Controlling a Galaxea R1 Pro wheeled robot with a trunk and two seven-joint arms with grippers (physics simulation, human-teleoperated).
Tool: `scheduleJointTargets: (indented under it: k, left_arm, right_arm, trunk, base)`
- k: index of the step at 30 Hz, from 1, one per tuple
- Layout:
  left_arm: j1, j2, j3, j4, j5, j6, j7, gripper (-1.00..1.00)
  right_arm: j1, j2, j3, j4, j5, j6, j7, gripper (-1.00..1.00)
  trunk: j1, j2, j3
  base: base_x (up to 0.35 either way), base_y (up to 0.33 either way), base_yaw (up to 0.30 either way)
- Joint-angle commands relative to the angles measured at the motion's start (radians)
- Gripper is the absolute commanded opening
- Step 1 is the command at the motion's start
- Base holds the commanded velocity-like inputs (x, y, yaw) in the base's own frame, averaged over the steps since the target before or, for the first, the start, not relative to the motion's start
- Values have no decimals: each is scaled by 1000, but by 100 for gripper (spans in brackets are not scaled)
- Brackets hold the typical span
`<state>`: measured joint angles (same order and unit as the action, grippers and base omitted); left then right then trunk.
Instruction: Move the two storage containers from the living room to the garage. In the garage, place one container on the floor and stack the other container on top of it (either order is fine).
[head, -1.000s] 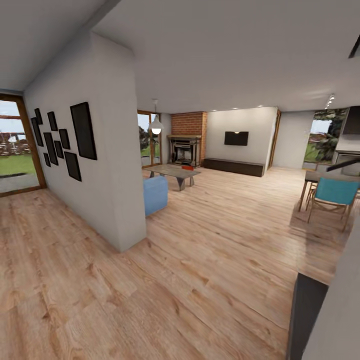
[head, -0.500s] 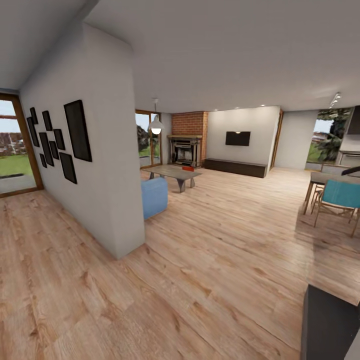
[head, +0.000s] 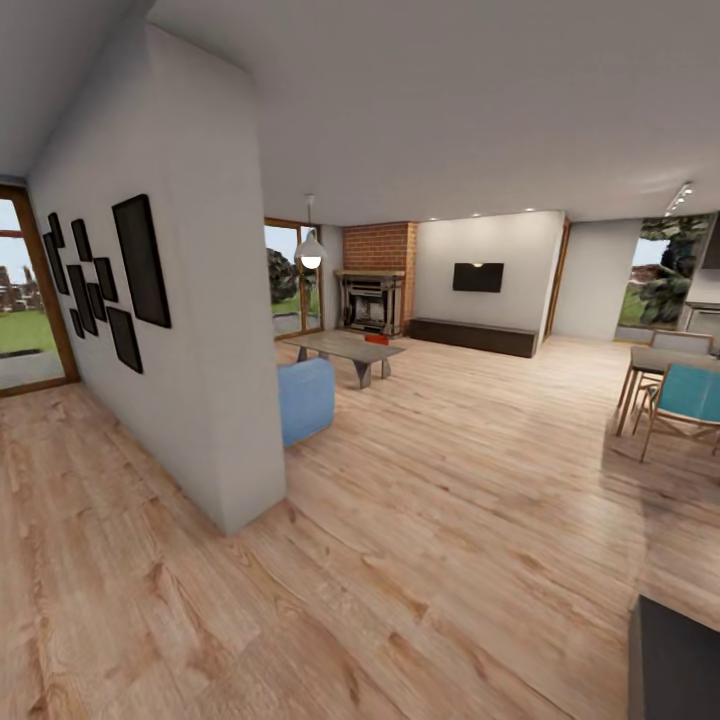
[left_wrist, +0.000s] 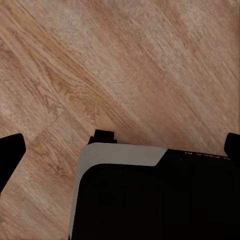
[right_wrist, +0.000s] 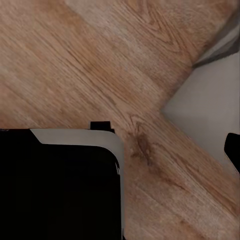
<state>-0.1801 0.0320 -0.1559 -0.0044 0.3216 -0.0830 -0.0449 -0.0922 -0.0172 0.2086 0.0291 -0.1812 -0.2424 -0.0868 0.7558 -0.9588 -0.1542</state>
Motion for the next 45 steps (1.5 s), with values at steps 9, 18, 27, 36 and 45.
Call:
scheduleJointTargets:
  k: [9,18,27,36,45]
  left_arm:
    - [-1,0,-8,1,10,-4,-4,100]
    - [-1,0,-8,1,11,-4,-4,100]
    - [-1,0,-8,1,10,-4,-4,100]
    - [-1,0,-8,1,11,-4,-4,100]
    - [-1,0,-8,1,10,-3,-4,100]
  right_arm:
    - [-1,3,8,3,-11,-4,-1,100]
    - [-1,3,12,3,0,1,1,100]
    - [-1,3,12,3,0,1,1,100]
    - [-1,3,13,3,0,1,1,100]
    - [-1,3,14,3,1,0,1,100]
  trunk:
    - [1,-1,-1]
    - [1,-1,-1]
    - [1,-1,-1]
    - [1,-1,-1]
    - [1,-1,-1]
  base:
    - [325,11,-3]
    - [323,139,-195]
    - [315,189,-246]
    - [313,190,-246]
    - [313,172,-246]
